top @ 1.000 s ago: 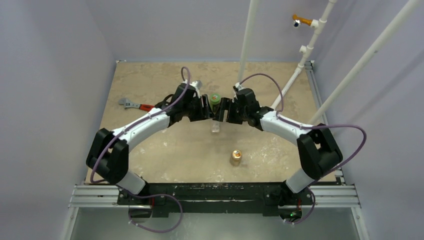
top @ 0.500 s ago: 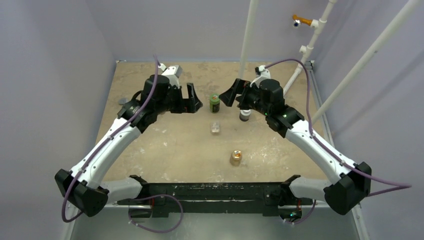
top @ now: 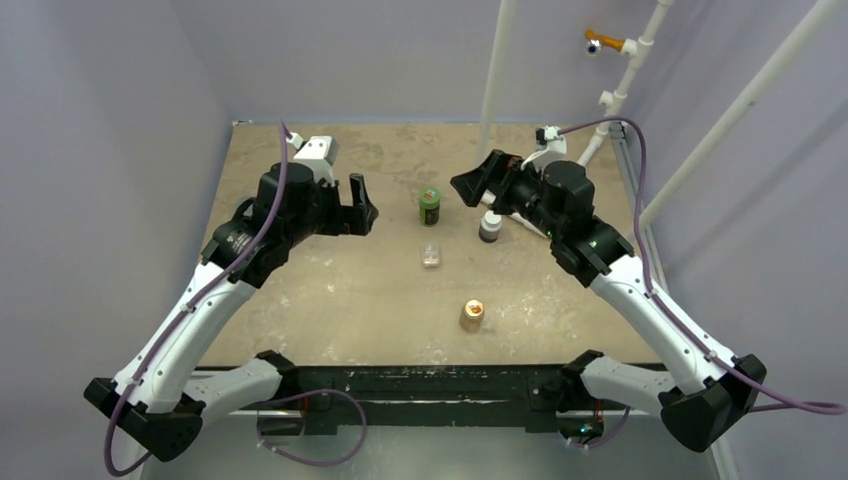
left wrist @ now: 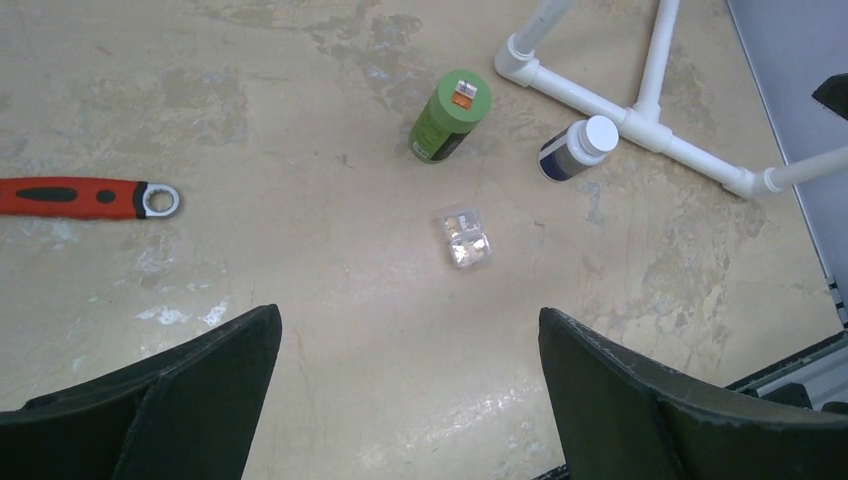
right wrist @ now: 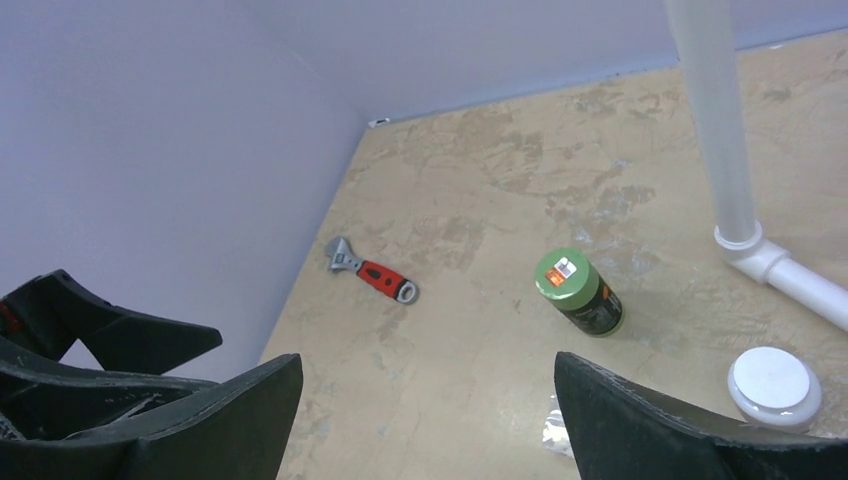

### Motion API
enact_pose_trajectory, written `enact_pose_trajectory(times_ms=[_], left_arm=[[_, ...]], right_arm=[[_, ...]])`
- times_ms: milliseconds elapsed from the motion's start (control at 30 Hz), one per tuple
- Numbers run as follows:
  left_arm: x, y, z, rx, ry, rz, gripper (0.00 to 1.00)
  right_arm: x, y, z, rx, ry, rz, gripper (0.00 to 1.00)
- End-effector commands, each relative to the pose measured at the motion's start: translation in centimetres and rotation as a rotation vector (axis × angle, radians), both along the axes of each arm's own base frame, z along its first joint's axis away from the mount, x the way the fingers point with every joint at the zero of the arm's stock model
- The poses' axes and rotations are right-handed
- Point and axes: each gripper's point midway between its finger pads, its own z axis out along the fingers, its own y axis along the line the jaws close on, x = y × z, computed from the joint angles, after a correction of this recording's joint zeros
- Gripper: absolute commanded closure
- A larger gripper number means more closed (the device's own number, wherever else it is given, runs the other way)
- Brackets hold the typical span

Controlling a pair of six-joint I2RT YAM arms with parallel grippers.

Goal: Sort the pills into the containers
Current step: Reset both arms

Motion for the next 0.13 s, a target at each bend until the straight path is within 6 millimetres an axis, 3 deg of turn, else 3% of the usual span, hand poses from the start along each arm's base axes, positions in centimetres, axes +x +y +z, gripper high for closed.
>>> enact_pose_trajectory(times_ms=[0,100], left_arm=[[0.45,0.74,1.98,0.007,-0.066,0.022,0.00],[0.54,0.61,1.73,0.013,-0.062,0.014,0.00]], right_arm=[[0.42,-0.37,1.75,-0.005,-0.037,-0.020,0.01],[0.67,-0.15,1.49,-0.009,-0.029,-0.016,0.01]])
